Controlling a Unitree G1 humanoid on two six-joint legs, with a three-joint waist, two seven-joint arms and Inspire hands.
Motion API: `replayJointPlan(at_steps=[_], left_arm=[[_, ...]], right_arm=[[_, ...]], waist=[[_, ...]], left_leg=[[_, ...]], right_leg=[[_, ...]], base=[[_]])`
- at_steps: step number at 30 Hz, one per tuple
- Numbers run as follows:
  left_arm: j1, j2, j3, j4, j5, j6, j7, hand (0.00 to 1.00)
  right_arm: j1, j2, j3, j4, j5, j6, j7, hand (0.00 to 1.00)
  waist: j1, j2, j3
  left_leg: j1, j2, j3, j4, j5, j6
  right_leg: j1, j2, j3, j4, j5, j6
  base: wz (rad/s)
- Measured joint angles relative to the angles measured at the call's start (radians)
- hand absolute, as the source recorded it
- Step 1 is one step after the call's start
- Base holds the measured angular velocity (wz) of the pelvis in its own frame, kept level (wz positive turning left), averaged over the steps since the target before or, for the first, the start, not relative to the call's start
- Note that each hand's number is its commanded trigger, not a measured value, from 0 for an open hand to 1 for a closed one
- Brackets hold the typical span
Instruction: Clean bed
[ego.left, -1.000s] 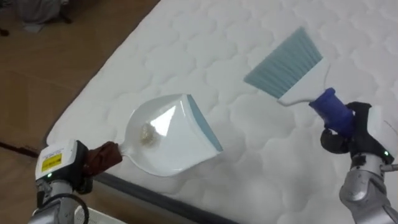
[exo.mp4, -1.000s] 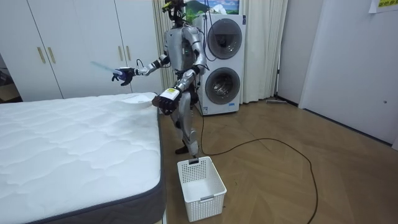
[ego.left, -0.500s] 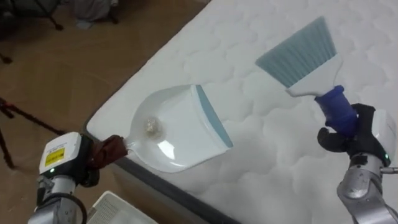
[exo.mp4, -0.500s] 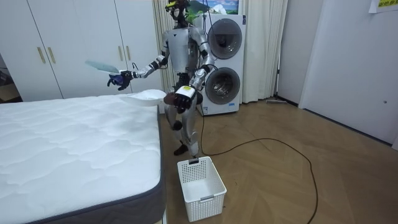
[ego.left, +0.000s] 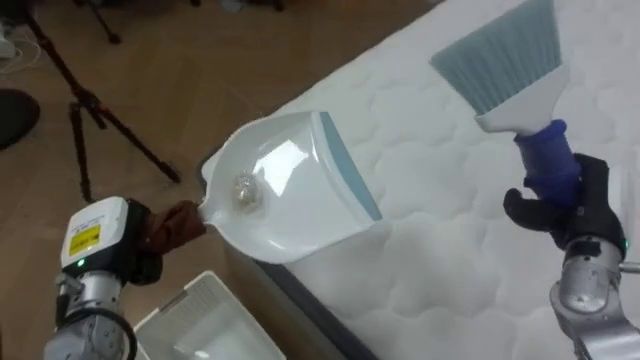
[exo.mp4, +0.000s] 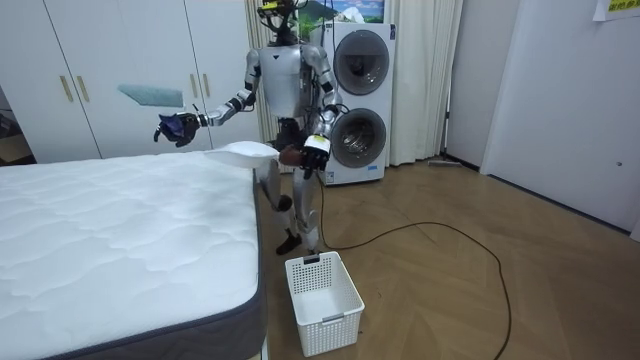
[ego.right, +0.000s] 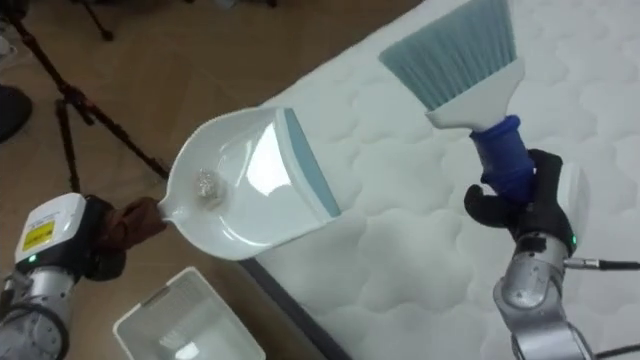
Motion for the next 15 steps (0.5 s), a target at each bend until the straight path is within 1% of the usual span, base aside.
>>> replayJointPlan(at_steps=[1, 2, 4, 5, 6, 8, 9, 11, 14, 15], left_arm=[[0.001, -0.003, -0.001, 0.000, 0.003, 0.001, -0.001, 1.00], [0.001, -0.009, -0.004, -0.001, 0.009, 0.000, -0.003, 1.00], [0.001, -0.009, -0.013, 0.000, 0.008, 0.002, -0.004, 1.00], [0.004, -0.010, -0.019, 0.000, 0.000, 0.003, -0.004, 1.00], [0.005, -0.011, -0.021, 0.001, -0.002, 0.003, -0.004, 1.00], [0.005, -0.013, -0.019, 0.000, -0.002, 0.002, -0.004, 1.00], [0.005, -0.013, -0.018, 0.000, -0.002, 0.002, -0.004, 1.00], [0.005, -0.012, -0.017, 0.000, 0.001, 0.001, -0.004, 1.00], [0.005, -0.010, -0.003, 0.000, 0.012, -0.008, -0.004, 1.00], [0.005, -0.010, 0.001, -0.001, 0.012, -0.008, -0.004, 1.00]], right_arm=[[0.008, 0.002, -0.006, -0.010, 0.004, 0.000, -0.002, 0.00], [0.024, 0.008, -0.019, -0.025, 0.006, 0.000, -0.013, 0.00], [0.030, 0.020, -0.025, -0.025, 0.006, 0.000, -0.024, 0.00], [0.032, 0.026, -0.025, -0.025, 0.008, 0.000, -0.023, 0.00], [0.034, 0.028, -0.025, -0.024, 0.015, 0.000, -0.020, 0.00], [0.038, 0.031, -0.027, -0.024, 0.048, -0.001, -0.019, 0.00], [0.037, 0.031, -0.032, -0.024, 0.055, -0.001, -0.020, 0.00], [0.040, 0.031, -0.031, -0.024, 0.073, -0.001, -0.019, 0.00], [0.059, 0.033, -0.031, -0.024, 0.082, -0.001, -0.017, 0.00], [0.065, 0.033, -0.031, -0.024, 0.082, -0.001, -0.014, 0.00]], waist=[[-0.012, 0.000, -0.0001], [-0.031, -0.002, -0.0009], [-0.044, -0.005, -0.0012], [-0.035, -0.005, -0.0015], [-0.029, -0.005, -0.0010], [-0.025, -0.003, -0.0006], [-0.020, 0.000, -0.0014], [0.000, 0.003, -0.0006], [0.018, 0.011, 0.0006], [0.018, 0.011, 0.0006]], left_leg=[[-0.010, 0.012, 0.045, 0.003, 0.003, 0.005], [-0.030, 0.038, 0.148, 0.005, 0.009, 0.016], [-0.035, 0.063, 0.245, 0.001, 0.018, 0.032], [-0.031, 0.059, 0.229, -0.003, 0.019, 0.032], [-0.027, 0.058, 0.224, -0.003, 0.020, 0.032], [-0.023, 0.044, 0.191, -0.003, 0.020, 0.032], [-0.029, 0.039, 0.185, -0.003, 0.020, 0.032], [-0.035, 0.037, 0.191, -0.003, 0.021, 0.033], [-0.033, 0.038, 0.193, -0.001, 0.022, 0.038], [-0.034, 0.039, 0.201, 0.001, 0.021, 0.039]], right_leg=[[0.002, 0.000, -0.016, 0.000, 0.000, 0.000], [0.003, 0.001, -0.038, 0.001, 0.000, 0.000], [0.003, 0.001, -0.048, 0.006, -0.002, 0.003], [-0.001, 0.003, -0.041, 0.014, -0.004, 0.006], [-0.003, 0.003, -0.041, 0.017, -0.005, 0.006], [0.014, 0.004, -0.037, 0.016, -0.005, 0.007], [0.018, 0.005, -0.033, 0.006, -0.006, 0.007], [0.020, 0.004, -0.032, 0.005, -0.005, 0.007], [0.011, 0.000, -0.033, 0.043, -0.005, 0.008], [0.011, -0.001, -0.034, 0.051, -0.005, 0.008]], base=[[1.10], [0.96], [0.86], [0.51], [0.31], [0.46], [0.33], [0.05], [0.10], [0.27]])
